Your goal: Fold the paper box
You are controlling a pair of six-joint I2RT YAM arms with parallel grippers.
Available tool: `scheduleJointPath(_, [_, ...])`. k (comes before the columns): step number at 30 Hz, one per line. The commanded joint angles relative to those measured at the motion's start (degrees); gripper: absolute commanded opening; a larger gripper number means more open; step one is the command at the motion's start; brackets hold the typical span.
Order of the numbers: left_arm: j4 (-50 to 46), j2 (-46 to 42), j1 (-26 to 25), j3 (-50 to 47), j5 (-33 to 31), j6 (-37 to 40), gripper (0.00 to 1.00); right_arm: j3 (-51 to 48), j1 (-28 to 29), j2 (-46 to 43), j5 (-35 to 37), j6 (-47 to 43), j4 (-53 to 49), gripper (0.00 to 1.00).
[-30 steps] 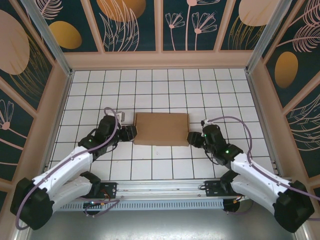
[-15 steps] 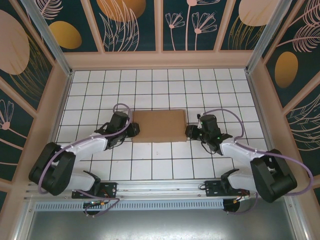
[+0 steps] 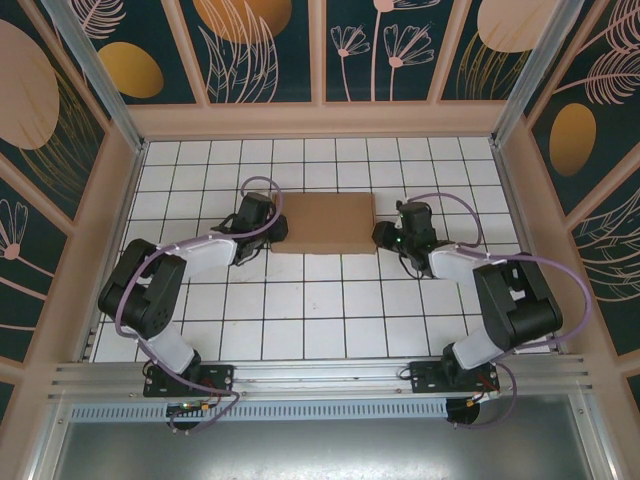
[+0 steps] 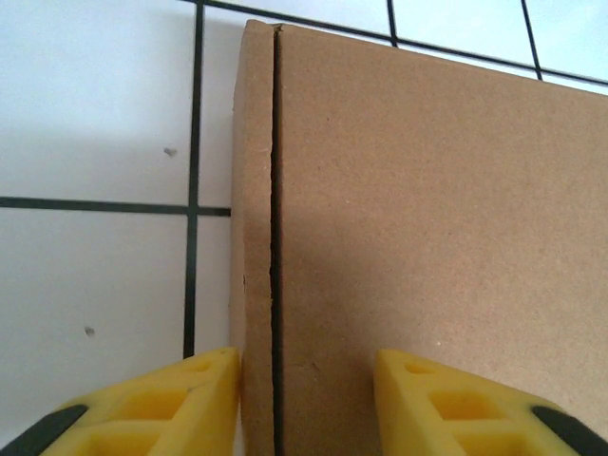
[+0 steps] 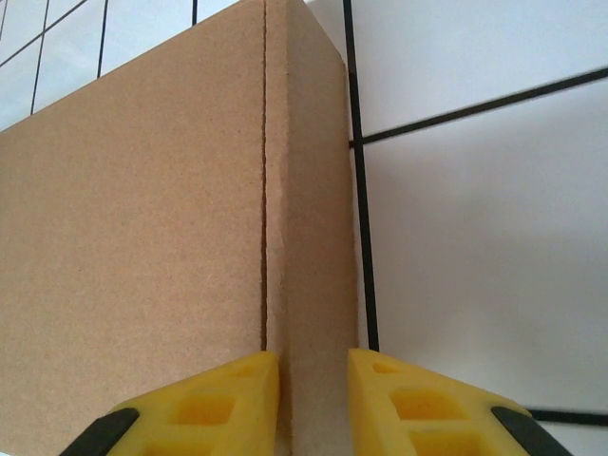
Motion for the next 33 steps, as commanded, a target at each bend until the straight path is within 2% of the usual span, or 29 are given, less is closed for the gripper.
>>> scheduleJointPath(1, [-1.77,0.70,0.74,2.08,-1.31,2.05,0.47,2.70,-0.43,3.09,0.71,-1.93,-1.39,0.27])
scheduleJointPath(4, [-1.67,0.18,1.04,2.63,-0.46,2.13,0.55,4.19,-0.47,3.53,1.15,-2.21,-2.37,0.31])
scheduleJointPath(6, [-1.62,-1.19,1.03,2.76,0.45,2.02,0.59,5.05,-0.47,1.78,2.12,-2.39,-3.69,0.41])
scheduleJointPath(9, [-3.61,-5.51,1.03,3.96,-1.85,3.50,0.70,6.17,-0.43,-3.36,4.08,-2.73,-5.55,0.56])
scheduleJointPath(10, [-4.46,-7.63,1.05,4.42,-2.68,4.58,0.95,6.59,-0.37,-5.52,4.86,-3.12,-6.12,0.64])
scheduleJointPath(11, [-5.45,-9.37,0.97,5.07,-3.03,5.63,0.99,7.10,-0.39,-7.33,5.69,-3.47,-6.73,0.73])
scheduleJointPath(12, [-6.76,-11.66,1.03,5.26,-3.32,6.96,0.99,7.71,-0.39,-9.85,6.31,-3.88,-7.38,0.98])
scheduleJointPath(14, [-8.74,-16.46,1.03,7.40,-4.77,9.44,0.99,8.57,0.31,-15.01,5.39,-7.60,-7.43,0.99])
scheduleJointPath(17, [-5.62,-25.93,1.04,4.42,-9.99,13.20,0.99,8.65,2.82,-22.96,12.17,-13.10,-7.00,0.99])
scheduleJointPath(20, [8.92,-35.67,1.03,-4.96,-20.88,14.50,0.99,5.62,3.25,-28.91,23.14,-11.74,-3.06,0.99])
scheduleJointPath(22, [22.16,-39.72,1.03,-12.26,-28.66,16.28,0.99,2.22,3.13,-32.55,26.78,-10.56,2.29,0.99])
scheduleJointPath(24, [35.32,-40.59,1.03,-20.54,-31.52,25.31,0.99,-2.03,3.22,-34.25,24.46,-16.23,9.50,0.99])
scheduleJointPath(25, [38.88,-39.98,1.03,-23.46,-32.17,29.63,0.99,-3.48,3.22,-34.24,24.35,-19.40,11.58,0.99])
scheduleJointPath(27, [39.18,-36.78,1.15,-26.89,-31.82,39.44,0.99,-6.67,3.20,-33.01,27.88,-27.72,15.58,0.99])
scheduleJointPath(28, [39.23,-34.86,1.87,-27.70,-34.13,39.83,0.99,-8.03,3.09,-32.10,30.63,-31.16,17.35,0.99])
scheduleJointPath(29, [39.37,-33.25,3.16,-29.14,-38.06,36.87,0.99,-10.05,2.92,-30.86,33.71,-35.30,20.15,0.99])
scheduleJointPath(30, [38.79,-32.68,5.16,-30.86,-39.65,30.16,0.99,-12.51,2.60,-29.08,36.42,-38.66,23.54,0.99])
scheduleJointPath(32, [39.52,-31.38,8.23,-34.92,-38.07,25.70,0.99,-16.51,1.52,-25.37,43.46,-40.36,29.97,0.99])
scheduleJointPath(33, [40.05,-28.83,8.50,-35.53,-41.04,24.98,0.99,-18.27,0.54,-23.49,44.58,-41.17,32.18,0.99])
